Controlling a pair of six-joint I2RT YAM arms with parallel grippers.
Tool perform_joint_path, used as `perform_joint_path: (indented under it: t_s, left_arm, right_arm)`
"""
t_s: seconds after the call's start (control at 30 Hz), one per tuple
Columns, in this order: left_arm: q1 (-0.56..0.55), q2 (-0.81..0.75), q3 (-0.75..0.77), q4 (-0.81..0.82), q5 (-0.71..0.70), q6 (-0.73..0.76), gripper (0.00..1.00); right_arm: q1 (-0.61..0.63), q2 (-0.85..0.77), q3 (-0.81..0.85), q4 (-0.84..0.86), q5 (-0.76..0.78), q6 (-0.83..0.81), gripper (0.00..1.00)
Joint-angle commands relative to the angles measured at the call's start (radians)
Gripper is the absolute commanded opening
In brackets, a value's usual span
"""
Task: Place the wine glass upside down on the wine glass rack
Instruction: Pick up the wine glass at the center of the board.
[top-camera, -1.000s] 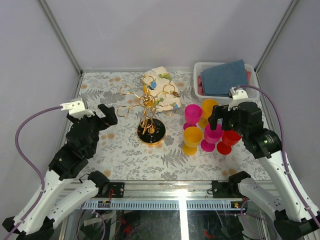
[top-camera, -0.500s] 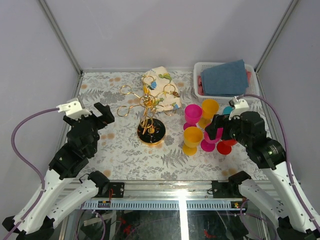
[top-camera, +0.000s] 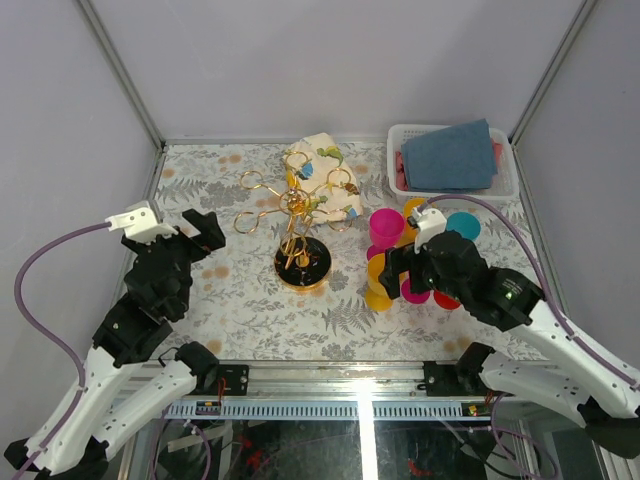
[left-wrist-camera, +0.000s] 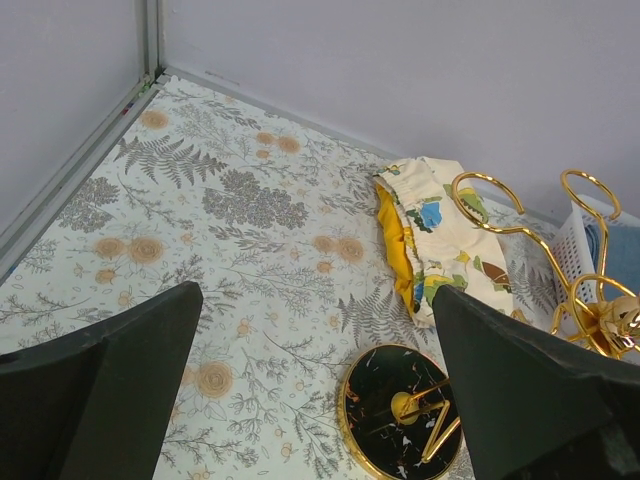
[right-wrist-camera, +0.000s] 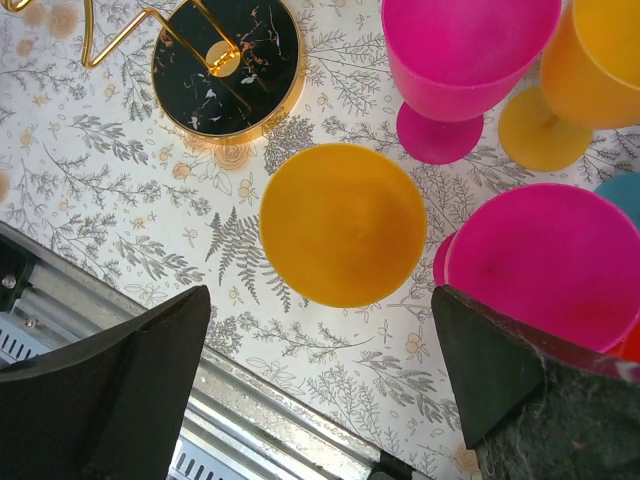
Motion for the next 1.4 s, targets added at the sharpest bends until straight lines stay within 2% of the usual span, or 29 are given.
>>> perform_joint_path:
  t_s: [0.0,0.13,0.23,0.6,0.97,1.37]
  left_arm:
    - [-0.005,0.007,-0.018,0.066,0.002,0.002,1.0]
    - [-0.005,0.013,-0.017,0.056,-0.005,0.0,1.0]
    - [-0.006,0.003,-0.02,0.051,-0.017,-0.005,1.0]
    - [-0.005,-0.001,-0.025,0.048,-0.02,-0.004,1.0]
    - [-0.005,0.005,-0.025,0.049,-0.022,0.001,1.0]
    - [-0.005,0.018,-0.023,0.058,-0.023,0.014,1.0]
  right_arm:
    - [0.116,0.024,0.065,-0.027,0.225,0.101,1.0]
    - [0.259,0.058,0.065,-0.109,0.416,0.258,1.0]
    - [0.304,0.059,0.066,-0.155,0.481,0.341,0.99]
    - [0.342,0.126,0.0,-0.125,0.393,0.423,1.0]
    - [0.342,0.257,-0.028,-0.043,0.461,0.422,0.99]
    - [0.324,0.291,-0.073,0.038,0.565,0.431,0.99]
